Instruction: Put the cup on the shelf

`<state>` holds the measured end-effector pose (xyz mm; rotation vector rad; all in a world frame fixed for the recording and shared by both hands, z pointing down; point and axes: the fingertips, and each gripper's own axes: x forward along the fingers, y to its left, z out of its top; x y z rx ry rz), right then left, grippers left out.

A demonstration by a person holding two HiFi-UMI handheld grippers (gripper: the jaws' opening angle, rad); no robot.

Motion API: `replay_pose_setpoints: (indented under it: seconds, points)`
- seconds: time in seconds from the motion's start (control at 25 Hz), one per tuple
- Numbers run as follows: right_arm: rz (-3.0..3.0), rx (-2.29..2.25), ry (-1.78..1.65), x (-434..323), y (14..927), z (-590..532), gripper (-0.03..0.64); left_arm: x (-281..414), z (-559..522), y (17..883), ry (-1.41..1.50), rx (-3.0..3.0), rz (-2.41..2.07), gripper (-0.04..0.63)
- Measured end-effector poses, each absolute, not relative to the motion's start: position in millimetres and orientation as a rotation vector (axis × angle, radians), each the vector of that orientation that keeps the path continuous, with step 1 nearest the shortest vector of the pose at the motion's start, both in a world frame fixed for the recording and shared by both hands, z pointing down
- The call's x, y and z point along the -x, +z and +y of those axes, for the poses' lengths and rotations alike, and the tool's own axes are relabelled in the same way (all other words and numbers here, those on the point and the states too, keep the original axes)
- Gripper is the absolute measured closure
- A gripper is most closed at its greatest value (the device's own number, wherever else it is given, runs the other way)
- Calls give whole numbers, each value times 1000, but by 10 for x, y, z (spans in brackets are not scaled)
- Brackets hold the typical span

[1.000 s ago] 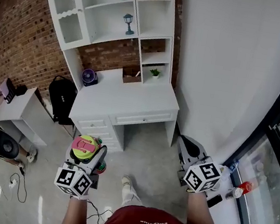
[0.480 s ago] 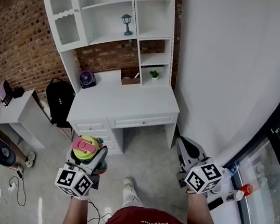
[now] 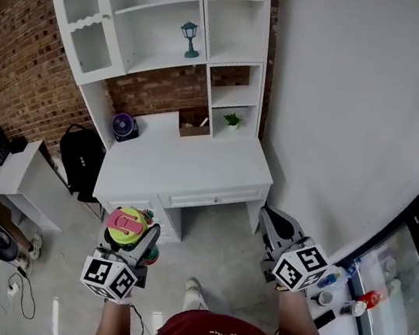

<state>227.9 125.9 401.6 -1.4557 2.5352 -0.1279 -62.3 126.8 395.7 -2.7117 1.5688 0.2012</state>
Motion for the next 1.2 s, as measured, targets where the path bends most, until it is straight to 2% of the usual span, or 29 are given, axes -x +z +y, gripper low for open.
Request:
replay_pose_setpoints:
  seconds: [0.24,0.72,1.2]
  points:
    - [2584,1442,-110,-2034,3927,491,614,725,664,3993,169,2699,1547,127]
    - [2593,1493,-116,-1301,3752,-910,613,1541,-520,4045,173,2699,1610,127]
    - [2610,1584,-113,-686,3695,-1657,612,2132,-1278,4257,215,2750,1590,127]
